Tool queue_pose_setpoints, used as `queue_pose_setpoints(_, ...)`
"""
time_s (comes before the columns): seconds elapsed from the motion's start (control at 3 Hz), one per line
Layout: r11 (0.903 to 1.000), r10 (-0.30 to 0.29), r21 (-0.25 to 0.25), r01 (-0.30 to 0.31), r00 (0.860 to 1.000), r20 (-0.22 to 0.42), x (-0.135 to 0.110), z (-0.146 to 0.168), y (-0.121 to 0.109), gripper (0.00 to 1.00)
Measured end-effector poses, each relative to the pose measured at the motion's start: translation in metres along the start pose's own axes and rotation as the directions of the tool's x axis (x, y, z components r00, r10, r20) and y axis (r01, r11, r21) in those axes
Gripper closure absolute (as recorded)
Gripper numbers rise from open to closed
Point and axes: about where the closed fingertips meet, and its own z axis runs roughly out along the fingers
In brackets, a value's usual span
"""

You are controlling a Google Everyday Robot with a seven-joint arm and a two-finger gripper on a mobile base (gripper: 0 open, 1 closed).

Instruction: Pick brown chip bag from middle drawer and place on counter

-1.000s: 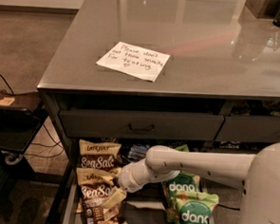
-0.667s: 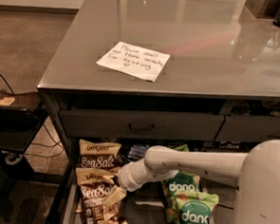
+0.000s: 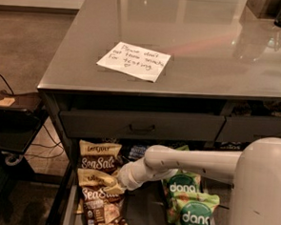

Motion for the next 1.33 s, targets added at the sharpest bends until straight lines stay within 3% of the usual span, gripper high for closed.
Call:
queue_pose_setpoints(0.33,0.9999,0.005,0.011,-0.005,1.0,0.027,-0.014,-0.017,0.005,0.9)
queue_pose_setpoints(0.67,0.9989,-0.025,0.04,0.023,0.999,0.046,-0.035,-0.048,0.016,1.0)
queue_pose_setpoints(1.33,0.9872,-0.109,0.126,0.098,0.99,0.085,-0.088,-0.162,0.05,1.0)
